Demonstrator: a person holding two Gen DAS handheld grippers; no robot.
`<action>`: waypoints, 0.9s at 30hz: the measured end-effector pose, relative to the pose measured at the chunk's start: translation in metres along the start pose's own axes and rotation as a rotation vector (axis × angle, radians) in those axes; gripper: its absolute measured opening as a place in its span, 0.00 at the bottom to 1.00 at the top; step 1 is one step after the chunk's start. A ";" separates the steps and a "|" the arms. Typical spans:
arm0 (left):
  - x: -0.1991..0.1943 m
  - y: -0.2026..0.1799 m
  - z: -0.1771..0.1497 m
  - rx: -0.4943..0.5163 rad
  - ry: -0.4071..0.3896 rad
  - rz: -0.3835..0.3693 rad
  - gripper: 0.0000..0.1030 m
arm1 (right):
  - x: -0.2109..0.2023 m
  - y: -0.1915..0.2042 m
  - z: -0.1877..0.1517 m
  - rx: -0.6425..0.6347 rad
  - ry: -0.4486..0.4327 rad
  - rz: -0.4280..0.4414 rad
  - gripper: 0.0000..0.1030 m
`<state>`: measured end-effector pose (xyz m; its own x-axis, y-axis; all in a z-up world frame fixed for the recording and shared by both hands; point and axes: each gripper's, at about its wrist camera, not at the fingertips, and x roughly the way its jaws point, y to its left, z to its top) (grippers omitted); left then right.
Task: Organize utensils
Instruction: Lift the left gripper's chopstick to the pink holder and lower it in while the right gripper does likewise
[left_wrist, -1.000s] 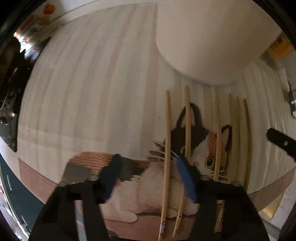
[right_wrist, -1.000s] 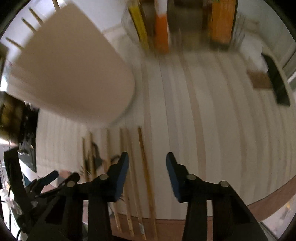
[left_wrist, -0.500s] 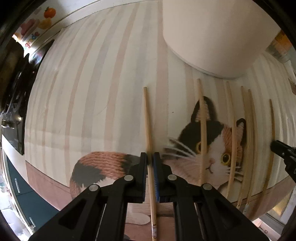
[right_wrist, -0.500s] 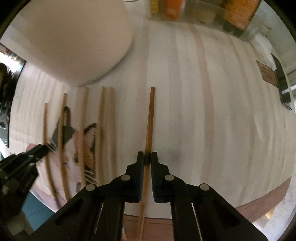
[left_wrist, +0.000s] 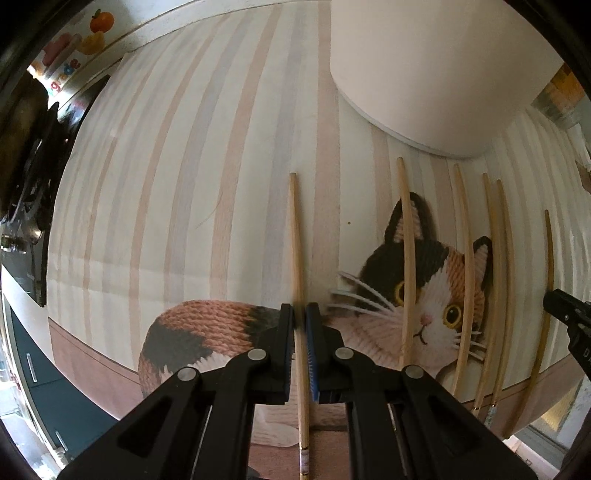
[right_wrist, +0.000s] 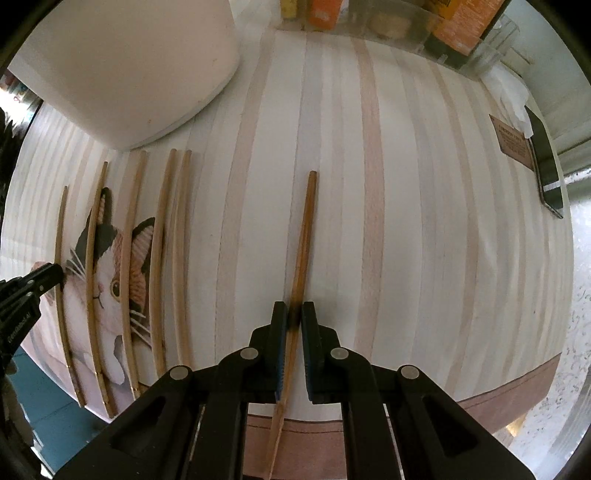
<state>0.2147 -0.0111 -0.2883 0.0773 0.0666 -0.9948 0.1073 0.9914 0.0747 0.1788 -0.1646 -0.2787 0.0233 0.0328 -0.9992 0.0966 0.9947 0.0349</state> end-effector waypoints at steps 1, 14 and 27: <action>0.000 0.001 0.000 -0.002 0.000 -0.001 0.05 | 0.001 0.002 -0.002 -0.001 0.001 0.000 0.08; -0.016 0.002 -0.004 -0.006 -0.065 0.029 0.04 | 0.004 0.007 0.006 0.027 0.002 -0.008 0.07; -0.120 0.006 0.011 -0.038 -0.363 0.055 0.04 | -0.072 -0.004 0.000 0.076 -0.237 0.034 0.07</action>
<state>0.2167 -0.0145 -0.1681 0.4291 0.0823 -0.8995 0.0568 0.9914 0.1178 0.1767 -0.1713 -0.2065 0.2599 0.0337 -0.9650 0.1658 0.9830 0.0790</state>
